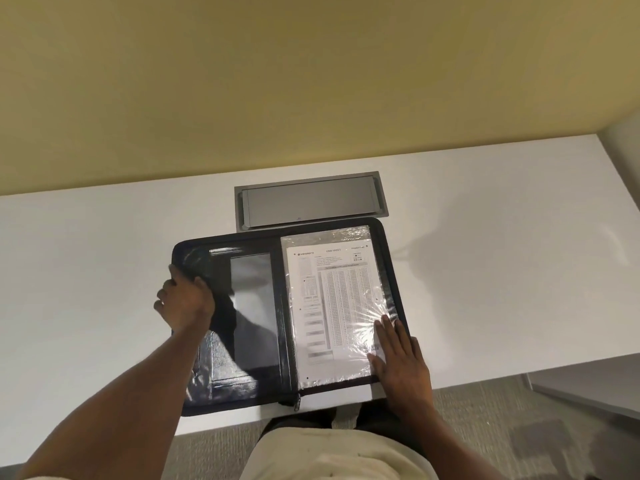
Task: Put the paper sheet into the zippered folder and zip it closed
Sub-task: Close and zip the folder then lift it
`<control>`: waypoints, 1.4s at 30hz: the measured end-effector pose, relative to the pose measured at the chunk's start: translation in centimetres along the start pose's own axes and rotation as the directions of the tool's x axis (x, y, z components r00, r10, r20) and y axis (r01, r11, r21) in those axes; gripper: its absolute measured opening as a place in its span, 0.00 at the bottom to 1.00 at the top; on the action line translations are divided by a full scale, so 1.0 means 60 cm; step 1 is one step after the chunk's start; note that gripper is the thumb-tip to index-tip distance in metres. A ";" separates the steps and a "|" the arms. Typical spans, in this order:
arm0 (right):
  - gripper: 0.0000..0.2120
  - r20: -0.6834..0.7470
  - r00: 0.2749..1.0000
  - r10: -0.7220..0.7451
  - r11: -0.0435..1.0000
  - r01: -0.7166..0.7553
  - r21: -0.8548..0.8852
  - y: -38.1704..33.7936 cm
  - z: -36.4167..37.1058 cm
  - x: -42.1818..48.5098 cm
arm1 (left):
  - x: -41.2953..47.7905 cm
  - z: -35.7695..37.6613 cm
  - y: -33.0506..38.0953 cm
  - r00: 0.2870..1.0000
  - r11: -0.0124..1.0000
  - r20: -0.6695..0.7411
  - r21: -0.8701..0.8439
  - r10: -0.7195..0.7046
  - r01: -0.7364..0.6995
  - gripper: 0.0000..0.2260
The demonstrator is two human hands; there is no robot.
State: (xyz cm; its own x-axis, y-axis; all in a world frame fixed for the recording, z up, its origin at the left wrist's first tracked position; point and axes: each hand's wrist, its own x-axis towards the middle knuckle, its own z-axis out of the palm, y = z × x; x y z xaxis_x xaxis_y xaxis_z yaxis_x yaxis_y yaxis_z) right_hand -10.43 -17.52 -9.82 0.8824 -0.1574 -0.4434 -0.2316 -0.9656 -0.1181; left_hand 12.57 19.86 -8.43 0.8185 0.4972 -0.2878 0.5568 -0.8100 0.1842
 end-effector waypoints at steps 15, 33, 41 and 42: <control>0.33 0.066 0.998 0.005 0.999 -0.002 -0.051 0.022 -0.025 0.008 | 0.017 -0.032 0.017 0.988 0.980 0.011 -0.125 -0.156 0.156 0.20; 0.34 -0.205 0.931 -0.301 0.937 0.329 0.120 -0.148 -0.113 -0.019 | -0.064 -0.190 0.125 0.961 0.992 -0.265 -0.076 0.080 -0.103 0.18; 0.38 -0.418 0.815 -0.402 0.770 0.548 0.327 -0.300 -0.199 -0.091 | -0.114 -0.221 0.230 0.906 0.923 -0.280 -0.130 0.317 -0.363 0.14; 0.37 -0.427 0.810 -0.402 0.771 0.551 0.319 -0.301 -0.208 -0.098 | -0.124 -0.220 0.246 0.901 0.910 -0.281 -0.158 0.331 -0.384 0.15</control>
State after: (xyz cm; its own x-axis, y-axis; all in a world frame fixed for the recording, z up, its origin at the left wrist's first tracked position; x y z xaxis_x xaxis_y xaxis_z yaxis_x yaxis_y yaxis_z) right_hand -6.33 -1.77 6.02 0.9828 0.1722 0.0673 0.1765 -0.7656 -0.6187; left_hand 16.55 8.31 8.80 0.9614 0.2669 0.0664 0.2143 -0.8785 0.4270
